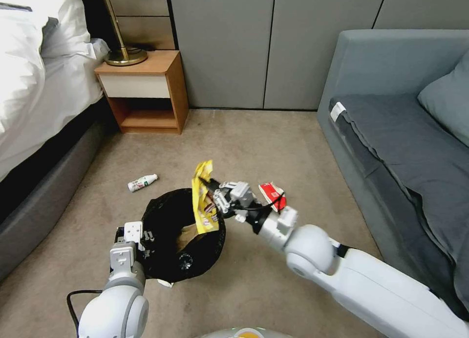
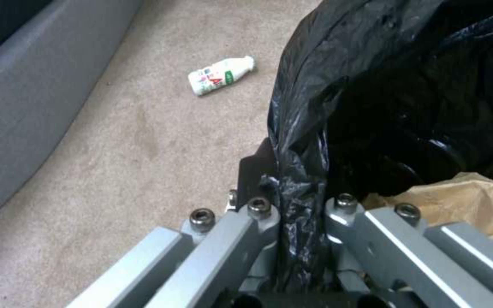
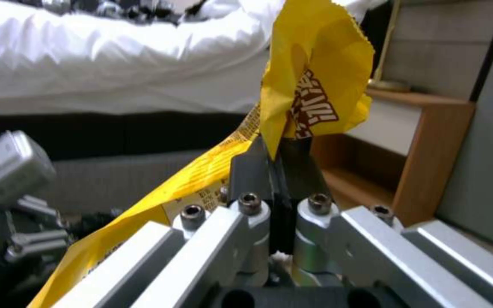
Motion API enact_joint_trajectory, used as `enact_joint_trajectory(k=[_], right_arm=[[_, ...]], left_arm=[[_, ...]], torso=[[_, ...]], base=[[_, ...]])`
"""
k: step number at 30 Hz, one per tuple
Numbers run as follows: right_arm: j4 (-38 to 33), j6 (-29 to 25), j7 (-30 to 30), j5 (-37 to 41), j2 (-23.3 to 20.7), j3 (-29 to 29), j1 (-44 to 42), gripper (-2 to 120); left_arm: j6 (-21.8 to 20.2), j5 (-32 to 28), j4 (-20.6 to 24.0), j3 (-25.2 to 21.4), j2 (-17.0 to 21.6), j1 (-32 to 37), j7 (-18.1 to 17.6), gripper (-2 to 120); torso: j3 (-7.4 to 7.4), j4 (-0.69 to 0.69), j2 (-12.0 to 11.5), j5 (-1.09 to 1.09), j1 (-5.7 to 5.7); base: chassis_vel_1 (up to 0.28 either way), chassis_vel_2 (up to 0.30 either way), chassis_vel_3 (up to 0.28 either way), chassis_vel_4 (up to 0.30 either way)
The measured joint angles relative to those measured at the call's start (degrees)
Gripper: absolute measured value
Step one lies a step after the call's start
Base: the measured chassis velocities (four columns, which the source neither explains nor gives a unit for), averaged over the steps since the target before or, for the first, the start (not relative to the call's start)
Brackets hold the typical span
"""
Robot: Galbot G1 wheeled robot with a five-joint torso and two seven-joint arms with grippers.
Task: Pick up the trash bin, then pick up the garbage from the floor and place it into the trash bin.
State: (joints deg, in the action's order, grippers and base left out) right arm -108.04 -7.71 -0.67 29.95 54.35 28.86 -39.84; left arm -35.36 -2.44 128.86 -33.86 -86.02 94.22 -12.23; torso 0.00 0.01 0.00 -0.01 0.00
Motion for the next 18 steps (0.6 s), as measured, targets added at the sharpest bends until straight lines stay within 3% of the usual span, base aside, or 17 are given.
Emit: enact_joint_trajectory(k=[13, 18], right_arm=[[5.9, 1.7, -1.7, 0.6, 2.3, 8.1, 2.9, 1], [6.0, 2.7, -2.2, 0.7, 2.3, 9.9, 3.0, 23]], left_arm=[[0.0, 0.1, 0.0, 0.3, -0.2, -0.3, 0.0, 1], [0.1, 0.1, 0.0, 0.4, -0.3, -0.4, 0.0, 1]], torso=[[0.00, -0.01, 0.0, 0.02, 0.00], [0.00, -0.01, 0.0, 0.01, 0.00]], base=[[0.000, 0.000, 0.000, 0.000], [0.000, 0.000, 0.000, 0.000]])
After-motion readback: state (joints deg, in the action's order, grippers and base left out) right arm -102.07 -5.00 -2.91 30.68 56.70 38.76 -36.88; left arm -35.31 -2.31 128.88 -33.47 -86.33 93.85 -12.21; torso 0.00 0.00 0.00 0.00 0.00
